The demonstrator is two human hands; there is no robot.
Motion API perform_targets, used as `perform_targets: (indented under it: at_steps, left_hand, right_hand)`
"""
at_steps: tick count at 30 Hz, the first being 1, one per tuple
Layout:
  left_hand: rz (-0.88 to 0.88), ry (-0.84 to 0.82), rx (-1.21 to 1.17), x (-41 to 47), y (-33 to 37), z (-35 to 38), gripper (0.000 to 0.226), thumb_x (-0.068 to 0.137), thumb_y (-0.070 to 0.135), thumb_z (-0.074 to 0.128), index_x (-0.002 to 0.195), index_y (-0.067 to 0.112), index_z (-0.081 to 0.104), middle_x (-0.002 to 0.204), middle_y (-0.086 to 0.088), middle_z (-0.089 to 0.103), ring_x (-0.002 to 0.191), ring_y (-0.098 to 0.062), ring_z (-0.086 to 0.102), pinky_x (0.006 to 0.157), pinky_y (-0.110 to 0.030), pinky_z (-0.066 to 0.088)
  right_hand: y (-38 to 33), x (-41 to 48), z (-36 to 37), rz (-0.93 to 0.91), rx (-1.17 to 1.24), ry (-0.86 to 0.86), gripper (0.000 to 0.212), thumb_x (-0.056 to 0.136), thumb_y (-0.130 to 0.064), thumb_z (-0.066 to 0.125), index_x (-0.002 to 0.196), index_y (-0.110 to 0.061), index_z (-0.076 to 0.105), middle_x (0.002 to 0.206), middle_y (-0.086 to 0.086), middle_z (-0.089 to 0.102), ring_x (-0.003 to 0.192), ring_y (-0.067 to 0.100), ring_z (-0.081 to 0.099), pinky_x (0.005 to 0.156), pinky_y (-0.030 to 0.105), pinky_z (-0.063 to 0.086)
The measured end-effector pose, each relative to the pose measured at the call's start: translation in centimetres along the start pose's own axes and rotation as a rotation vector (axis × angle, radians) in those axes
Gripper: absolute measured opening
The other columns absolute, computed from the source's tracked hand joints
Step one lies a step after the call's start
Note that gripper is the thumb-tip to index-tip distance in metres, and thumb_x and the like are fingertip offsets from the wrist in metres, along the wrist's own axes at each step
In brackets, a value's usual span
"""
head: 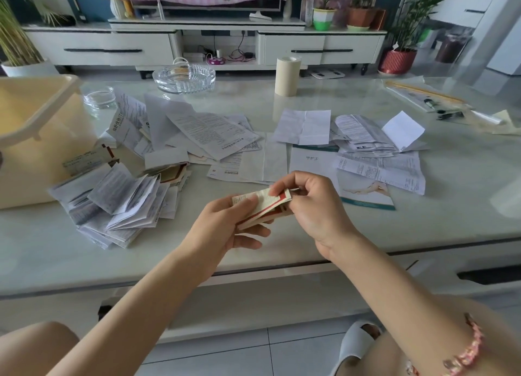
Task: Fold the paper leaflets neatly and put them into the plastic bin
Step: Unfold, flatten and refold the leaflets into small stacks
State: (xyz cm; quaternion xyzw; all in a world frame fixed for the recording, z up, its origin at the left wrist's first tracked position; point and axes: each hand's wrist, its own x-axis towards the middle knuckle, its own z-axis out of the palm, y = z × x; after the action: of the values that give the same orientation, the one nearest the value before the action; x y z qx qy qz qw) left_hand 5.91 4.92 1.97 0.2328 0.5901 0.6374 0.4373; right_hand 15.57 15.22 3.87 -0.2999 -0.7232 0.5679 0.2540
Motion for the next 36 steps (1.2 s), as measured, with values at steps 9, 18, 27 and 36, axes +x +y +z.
perform_targets:
  at_steps: [9, 18, 27, 36]
  left_hand:
    - [0.202, 0.283, 0.134, -0.1, 0.5, -1.2, 0.016, 0.097, 0.015, 0.048, 0.089, 0.008, 0.06, 0.059, 0.002, 0.068, 0.046, -0.011, 0.06, 0.041, -0.019, 0.045]
    - [0.123, 0.326, 0.1, -0.4, 1.3, -2.8, 0.018, 0.098, 0.01, 0.043, 0.097, 0.01, 0.061, 0.071, -0.002, 0.072, 0.052, -0.011, 0.061, 0.045, -0.02, 0.048]
    - [0.047, 0.326, 0.116, -1.1, 1.2, -4.7, 0.022, 0.096, 0.004, 0.042, 0.092, 0.01, 0.064, 0.073, -0.003, 0.072, 0.058, -0.011, 0.063, 0.051, -0.021, 0.051]
    - [0.017, 0.313, 0.119, -1.7, 1.1, -5.6, 0.021, 0.095, 0.004, 0.044, 0.093, 0.007, 0.065, 0.074, -0.003, 0.072, 0.06, -0.011, 0.064, 0.056, -0.02, 0.051]
  right_hand:
    - [-1.1, 0.8, 1.0, 0.062, 0.018, -0.24, 0.02, 0.092, -0.007, 0.051, 0.094, -0.012, 0.07, 0.078, -0.001, 0.064, 0.065, 0.01, 0.06, 0.059, 0.019, 0.052]
    - [-0.6, 4.4, 3.6, -0.097, -0.102, 0.032, 0.018, 0.087, 0.001, 0.055, 0.084, -0.015, 0.065, 0.069, -0.005, 0.06, 0.056, 0.009, 0.059, 0.064, 0.025, 0.056]
    - [-0.4, 8.3, 8.9, 0.034, 0.145, 0.0, 0.012, 0.089, -0.002, 0.056, 0.084, -0.011, 0.063, 0.071, -0.003, 0.057, 0.052, 0.009, 0.053, 0.052, 0.017, 0.049]
    - [0.3, 12.0, 13.8, -0.016, -0.027, -0.114, 0.028, 0.088, -0.001, 0.047, 0.105, -0.009, 0.067, 0.1, 0.002, 0.063, 0.09, 0.017, 0.057, 0.09, 0.033, 0.05]
